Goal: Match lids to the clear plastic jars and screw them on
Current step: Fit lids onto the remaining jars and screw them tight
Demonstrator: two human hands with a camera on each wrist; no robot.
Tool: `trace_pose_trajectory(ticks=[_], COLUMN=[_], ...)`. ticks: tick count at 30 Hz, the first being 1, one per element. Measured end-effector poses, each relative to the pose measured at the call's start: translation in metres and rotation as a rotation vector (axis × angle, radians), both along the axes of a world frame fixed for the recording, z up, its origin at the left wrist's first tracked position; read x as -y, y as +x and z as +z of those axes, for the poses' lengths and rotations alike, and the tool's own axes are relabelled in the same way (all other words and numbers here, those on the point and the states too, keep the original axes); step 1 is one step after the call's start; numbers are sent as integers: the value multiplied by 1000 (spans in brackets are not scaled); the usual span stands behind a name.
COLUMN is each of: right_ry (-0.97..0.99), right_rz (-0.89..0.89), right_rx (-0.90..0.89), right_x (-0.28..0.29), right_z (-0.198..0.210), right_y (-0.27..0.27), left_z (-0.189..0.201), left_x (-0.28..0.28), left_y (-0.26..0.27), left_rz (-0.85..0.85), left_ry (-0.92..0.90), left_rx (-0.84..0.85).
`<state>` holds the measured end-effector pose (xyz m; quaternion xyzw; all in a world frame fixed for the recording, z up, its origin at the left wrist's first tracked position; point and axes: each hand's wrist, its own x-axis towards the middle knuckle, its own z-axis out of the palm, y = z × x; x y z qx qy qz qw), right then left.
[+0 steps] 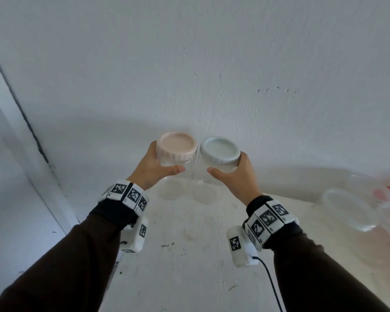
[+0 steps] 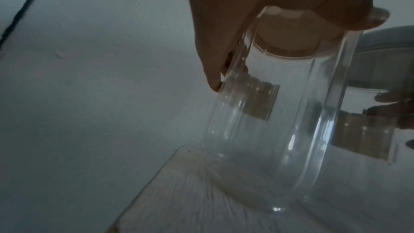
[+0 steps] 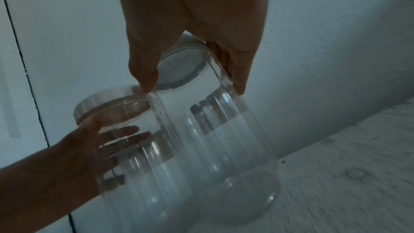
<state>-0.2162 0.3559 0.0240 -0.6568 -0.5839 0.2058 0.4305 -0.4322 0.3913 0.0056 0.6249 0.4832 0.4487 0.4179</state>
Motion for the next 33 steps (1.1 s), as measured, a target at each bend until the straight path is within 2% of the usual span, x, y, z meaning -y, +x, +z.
trace_pose_trajectory(ticks=[20,29,31,33], right_ry=[-14,-64,-58,-19], right_rz=[-4,85,82,70], right_rx=[25,80,156,259], right_x=[8,21,31,43], right_z=[5,7,11,13], right_y=[0,10,23,40], left_z=[-1,6,12,22], left_x=[-4,3,6,14], left_y=[2,-3,-5,-3], left_rz=[-21,-76,-12,57], left_ry=[8,29,76,245], left_rx=[-10,-2,-62,-170])
